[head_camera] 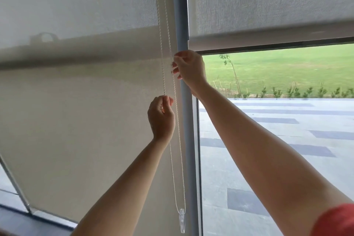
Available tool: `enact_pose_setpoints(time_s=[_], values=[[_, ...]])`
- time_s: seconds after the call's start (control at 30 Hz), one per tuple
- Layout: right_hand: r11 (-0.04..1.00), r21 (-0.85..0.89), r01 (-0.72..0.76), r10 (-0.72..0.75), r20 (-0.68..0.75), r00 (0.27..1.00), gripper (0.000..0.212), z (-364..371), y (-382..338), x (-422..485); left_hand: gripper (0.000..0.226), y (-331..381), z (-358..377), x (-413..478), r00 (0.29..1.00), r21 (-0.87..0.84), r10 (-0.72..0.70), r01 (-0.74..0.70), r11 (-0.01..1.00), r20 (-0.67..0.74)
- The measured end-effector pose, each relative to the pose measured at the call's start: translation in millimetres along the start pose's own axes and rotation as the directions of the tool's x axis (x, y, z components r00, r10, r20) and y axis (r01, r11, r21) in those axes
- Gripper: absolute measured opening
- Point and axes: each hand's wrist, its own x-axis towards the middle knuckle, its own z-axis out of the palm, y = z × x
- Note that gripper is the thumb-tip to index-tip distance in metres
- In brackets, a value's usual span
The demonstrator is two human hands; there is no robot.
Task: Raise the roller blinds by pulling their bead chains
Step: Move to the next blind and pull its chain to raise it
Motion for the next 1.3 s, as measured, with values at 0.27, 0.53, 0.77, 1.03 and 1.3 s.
enact_pose_setpoints(time_s=[0.27, 0.53, 0.77, 1.03, 1.3], values=[[0.982, 0.04, 0.185, -0.167, -0.281, 0.945, 0.017, 18.8, -53.2, 5.6, 0.029, 26.9, -11.4, -47.9, 0.987, -0.06, 0.16, -0.16, 0.985, -0.016], [0.73, 0.682, 0.045, -0.187, 0.136, 0.973, 0.026, -10.7, -104.9, -3.6, 0.03, 38.6, -15.8, -59.9, 0.984, -0.079, 0.175, -0.173, 0.982, 0.029], [0.791, 0.59, 0.161, -0.235, 0.05, 0.971, 0.029, -33.3, -89.7, -56.5, 0.034, 29.7, -15.7, -84.7, 0.907, -0.24, 0.097, 0.005, 0.971, 0.411], [0.932, 0.343, 0.118, -0.117, -0.026, 0.993, 0.03, -44.9, 11.0, -133.7, 0.048, 75.0, -21.4, -13.2, 0.866, -0.427, 0.002, 0.244, 0.871, 0.5], [0.998, 0.064, 0.015, -0.013, -0.033, 0.999, 0.033, -25.7, 94.3, -192.6, 0.029, 135.6, -4.7, 49.1, 0.963, -0.659, -0.138, 0.26, 0.705, 0.232]])
